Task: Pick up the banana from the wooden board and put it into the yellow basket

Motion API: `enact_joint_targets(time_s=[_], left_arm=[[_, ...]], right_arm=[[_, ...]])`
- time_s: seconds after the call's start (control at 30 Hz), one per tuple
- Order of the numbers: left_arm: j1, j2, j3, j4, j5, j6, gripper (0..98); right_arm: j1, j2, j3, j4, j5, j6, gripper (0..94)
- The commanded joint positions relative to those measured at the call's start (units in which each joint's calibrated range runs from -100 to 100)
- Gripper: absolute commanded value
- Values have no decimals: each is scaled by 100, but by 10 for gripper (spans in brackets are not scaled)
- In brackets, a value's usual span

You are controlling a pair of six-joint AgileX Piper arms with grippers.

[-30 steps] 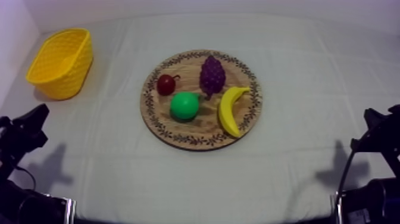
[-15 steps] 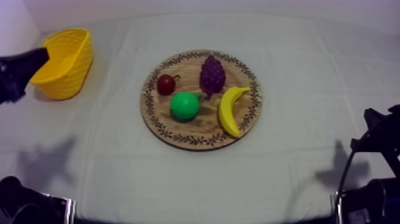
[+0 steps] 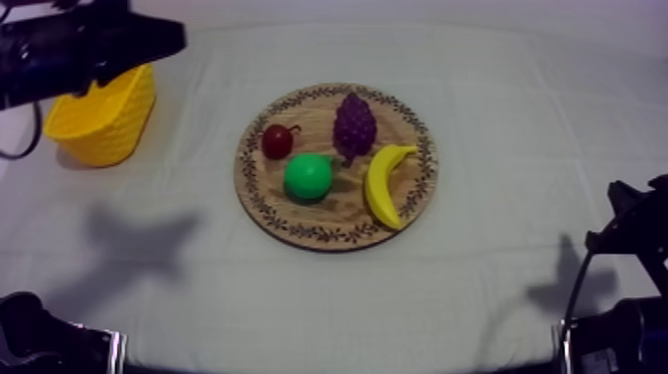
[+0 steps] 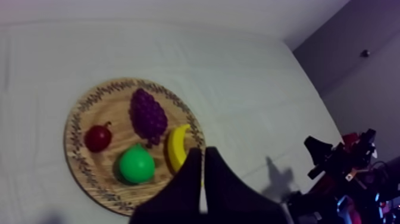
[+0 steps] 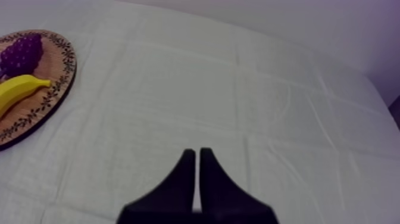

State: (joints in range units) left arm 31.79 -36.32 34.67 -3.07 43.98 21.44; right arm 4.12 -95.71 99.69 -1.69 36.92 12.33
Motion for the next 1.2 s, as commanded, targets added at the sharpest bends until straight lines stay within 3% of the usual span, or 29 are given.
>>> enact_joint_targets(time_s=[0.0,0.23,0.87,1.17], left_arm=[[117,624,-392,7,87,108,4],[368,1797,-1242,109,390,271,3],[339,3922,-2028,881,771,208,3],[360,3948,-1874,980,680,206,30]], right_arm=[[1,-4,-3,1,2,1,6],[1,-4,-3,1,2,1,6],[1,-4,-3,1,2,1,6],[1,-4,-3,1,2,1,6]])
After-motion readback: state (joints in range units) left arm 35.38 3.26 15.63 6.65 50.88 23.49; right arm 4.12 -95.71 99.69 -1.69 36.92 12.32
